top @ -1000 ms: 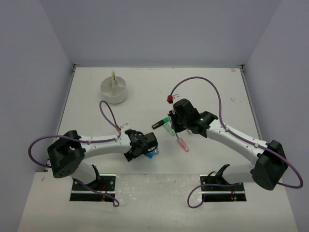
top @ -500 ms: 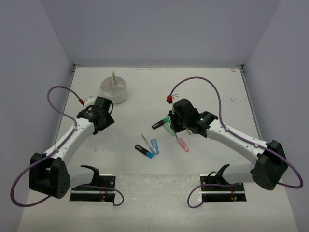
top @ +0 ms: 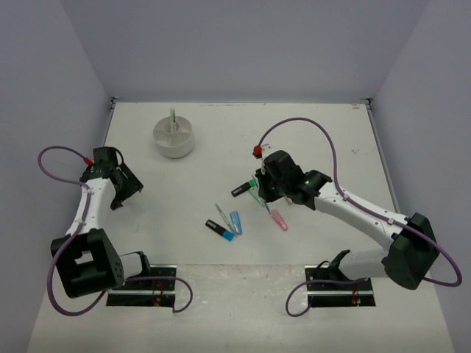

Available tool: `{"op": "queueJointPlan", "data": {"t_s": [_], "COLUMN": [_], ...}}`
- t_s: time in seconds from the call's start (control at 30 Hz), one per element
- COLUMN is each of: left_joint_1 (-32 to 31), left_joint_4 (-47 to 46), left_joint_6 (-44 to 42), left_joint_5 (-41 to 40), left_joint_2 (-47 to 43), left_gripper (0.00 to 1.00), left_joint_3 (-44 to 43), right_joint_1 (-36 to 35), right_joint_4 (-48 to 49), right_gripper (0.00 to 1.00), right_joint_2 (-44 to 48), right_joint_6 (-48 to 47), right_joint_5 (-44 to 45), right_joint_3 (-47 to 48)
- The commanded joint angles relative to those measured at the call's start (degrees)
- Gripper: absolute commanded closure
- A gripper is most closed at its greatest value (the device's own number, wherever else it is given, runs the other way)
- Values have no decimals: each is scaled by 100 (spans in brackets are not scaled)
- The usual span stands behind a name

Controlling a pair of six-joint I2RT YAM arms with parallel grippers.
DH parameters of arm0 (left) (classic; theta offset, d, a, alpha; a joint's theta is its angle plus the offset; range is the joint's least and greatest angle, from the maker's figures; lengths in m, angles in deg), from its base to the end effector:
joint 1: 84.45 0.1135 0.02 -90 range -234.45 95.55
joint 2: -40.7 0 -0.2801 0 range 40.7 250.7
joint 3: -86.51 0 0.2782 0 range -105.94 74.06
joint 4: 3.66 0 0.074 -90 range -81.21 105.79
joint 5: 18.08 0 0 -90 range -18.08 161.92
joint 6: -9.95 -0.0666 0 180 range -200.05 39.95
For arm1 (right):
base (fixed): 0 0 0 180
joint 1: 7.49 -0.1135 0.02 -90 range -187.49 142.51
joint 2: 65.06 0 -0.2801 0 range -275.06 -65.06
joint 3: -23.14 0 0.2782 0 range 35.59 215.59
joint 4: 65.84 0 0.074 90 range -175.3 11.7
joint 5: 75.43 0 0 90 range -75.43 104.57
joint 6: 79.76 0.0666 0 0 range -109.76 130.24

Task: Sort the stationery into containers
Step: Place the pen cap at the corner of the board.

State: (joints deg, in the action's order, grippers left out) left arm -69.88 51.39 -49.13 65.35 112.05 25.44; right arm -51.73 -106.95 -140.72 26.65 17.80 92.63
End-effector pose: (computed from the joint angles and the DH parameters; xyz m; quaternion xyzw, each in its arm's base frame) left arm 0.2523 0.0735 0.2019 -0.3884 0.8947 0.0251 0.2191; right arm 0.2337 0.2223 0.2518 -0.2139 0.9061 0.1612 0.3275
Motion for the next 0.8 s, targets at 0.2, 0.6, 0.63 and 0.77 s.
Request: {"op": "queueJointPlan", "data": {"t_s": [0.2,0.6,0.63,0.77], "left_joint_1": [471,462,460,449], "left_joint_4": [289,715,619,558], "left_joint_6": [-831,311,361,764], "left_joint_5": [321,327,384,50], "left_joint_2": [27,99,127,-140], "left_gripper": [30,40,40,41], "left_joint_3": [-190,514,615,635], "right_joint_1": [18,92,92,92], "right_joint_4": [304,446,454,503], "right_gripper": [100,100,100,100], "right_joint_2": [218,608,624,665], "right_joint_6": [-173,-182,-177,-157], "right_joint_5": [-206,-406,-462,-711], "right_joint_3": [-79,-261,-269,-281]}}
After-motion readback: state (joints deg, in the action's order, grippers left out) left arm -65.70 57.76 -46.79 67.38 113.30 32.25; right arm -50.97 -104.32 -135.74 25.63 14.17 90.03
